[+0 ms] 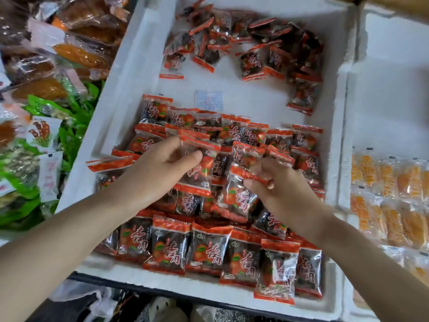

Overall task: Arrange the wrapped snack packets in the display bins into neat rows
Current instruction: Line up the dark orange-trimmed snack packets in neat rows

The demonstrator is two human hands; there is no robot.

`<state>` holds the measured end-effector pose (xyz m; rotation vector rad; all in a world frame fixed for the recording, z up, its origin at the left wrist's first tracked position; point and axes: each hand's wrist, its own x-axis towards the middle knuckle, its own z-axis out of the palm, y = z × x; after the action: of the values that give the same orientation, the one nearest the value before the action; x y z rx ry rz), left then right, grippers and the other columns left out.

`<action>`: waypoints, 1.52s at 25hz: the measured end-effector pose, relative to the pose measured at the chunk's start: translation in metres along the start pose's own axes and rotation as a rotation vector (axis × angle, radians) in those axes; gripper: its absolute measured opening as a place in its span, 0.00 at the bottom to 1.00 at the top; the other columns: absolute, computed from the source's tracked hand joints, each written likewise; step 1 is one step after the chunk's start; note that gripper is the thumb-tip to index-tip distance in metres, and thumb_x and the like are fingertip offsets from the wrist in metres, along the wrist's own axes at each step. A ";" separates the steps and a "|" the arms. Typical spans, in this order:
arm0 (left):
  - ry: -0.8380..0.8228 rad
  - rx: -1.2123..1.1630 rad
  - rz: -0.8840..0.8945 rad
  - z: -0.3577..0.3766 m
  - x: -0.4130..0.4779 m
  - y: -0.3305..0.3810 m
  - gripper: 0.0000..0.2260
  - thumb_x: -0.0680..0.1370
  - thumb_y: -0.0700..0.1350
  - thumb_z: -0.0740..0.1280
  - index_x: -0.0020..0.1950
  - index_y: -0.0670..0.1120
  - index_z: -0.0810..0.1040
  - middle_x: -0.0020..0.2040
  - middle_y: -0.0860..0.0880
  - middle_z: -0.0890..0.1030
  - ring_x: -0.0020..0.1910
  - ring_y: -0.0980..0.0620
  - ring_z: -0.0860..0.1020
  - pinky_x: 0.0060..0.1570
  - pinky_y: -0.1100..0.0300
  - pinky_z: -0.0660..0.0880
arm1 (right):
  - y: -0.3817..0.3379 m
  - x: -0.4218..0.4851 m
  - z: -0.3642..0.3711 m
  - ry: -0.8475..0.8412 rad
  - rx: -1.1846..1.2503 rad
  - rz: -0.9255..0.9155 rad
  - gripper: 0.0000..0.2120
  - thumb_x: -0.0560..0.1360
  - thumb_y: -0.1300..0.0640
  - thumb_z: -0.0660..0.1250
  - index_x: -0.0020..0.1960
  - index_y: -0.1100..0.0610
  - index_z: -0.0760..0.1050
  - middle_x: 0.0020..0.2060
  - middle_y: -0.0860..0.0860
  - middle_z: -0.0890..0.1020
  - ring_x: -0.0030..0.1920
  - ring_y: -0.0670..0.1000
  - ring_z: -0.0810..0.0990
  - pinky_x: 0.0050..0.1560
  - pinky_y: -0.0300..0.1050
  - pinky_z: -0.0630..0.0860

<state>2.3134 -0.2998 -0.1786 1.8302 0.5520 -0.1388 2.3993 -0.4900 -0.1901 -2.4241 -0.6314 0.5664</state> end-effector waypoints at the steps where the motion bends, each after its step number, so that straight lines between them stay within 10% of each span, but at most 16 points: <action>1: -0.064 0.093 -0.004 0.000 -0.001 -0.003 0.01 0.78 0.50 0.64 0.47 0.55 0.74 0.38 0.66 0.80 0.37 0.69 0.78 0.37 0.67 0.71 | 0.000 -0.001 0.003 -0.027 -0.049 -0.012 0.06 0.77 0.53 0.65 0.53 0.52 0.74 0.43 0.45 0.77 0.47 0.49 0.78 0.47 0.39 0.71; 4: -0.183 0.253 -0.040 0.004 0.002 -0.013 0.06 0.76 0.51 0.67 0.51 0.55 0.73 0.47 0.54 0.81 0.44 0.52 0.82 0.49 0.54 0.76 | -0.008 -0.003 0.003 -0.028 -0.181 -0.087 0.10 0.78 0.53 0.62 0.59 0.52 0.73 0.44 0.45 0.71 0.56 0.50 0.74 0.60 0.45 0.68; 20: -0.149 0.522 0.172 0.019 0.006 -0.026 0.14 0.77 0.54 0.66 0.60 0.56 0.66 0.55 0.60 0.65 0.41 0.62 0.69 0.41 0.71 0.64 | 0.018 -0.008 0.010 -0.038 -0.367 -0.268 0.17 0.77 0.66 0.62 0.65 0.57 0.69 0.55 0.51 0.74 0.57 0.52 0.72 0.58 0.41 0.66; 28: 0.043 0.707 0.438 0.000 0.062 0.007 0.18 0.81 0.53 0.57 0.70 0.51 0.66 0.67 0.55 0.67 0.68 0.56 0.64 0.66 0.63 0.59 | 0.008 0.047 -0.024 0.196 -0.243 -0.391 0.11 0.78 0.60 0.61 0.60 0.57 0.73 0.52 0.49 0.76 0.54 0.49 0.75 0.54 0.39 0.71; 38: 0.371 0.868 0.244 -0.034 0.212 0.010 0.33 0.81 0.48 0.60 0.78 0.46 0.42 0.78 0.42 0.41 0.77 0.40 0.42 0.74 0.47 0.44 | 0.006 0.243 -0.031 0.177 -0.502 -0.137 0.33 0.79 0.54 0.61 0.77 0.57 0.46 0.76 0.55 0.50 0.76 0.56 0.49 0.74 0.49 0.48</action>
<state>2.4982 -0.2069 -0.2357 2.7862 0.5590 0.1613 2.6118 -0.3741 -0.2310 -2.8187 -0.9435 0.1395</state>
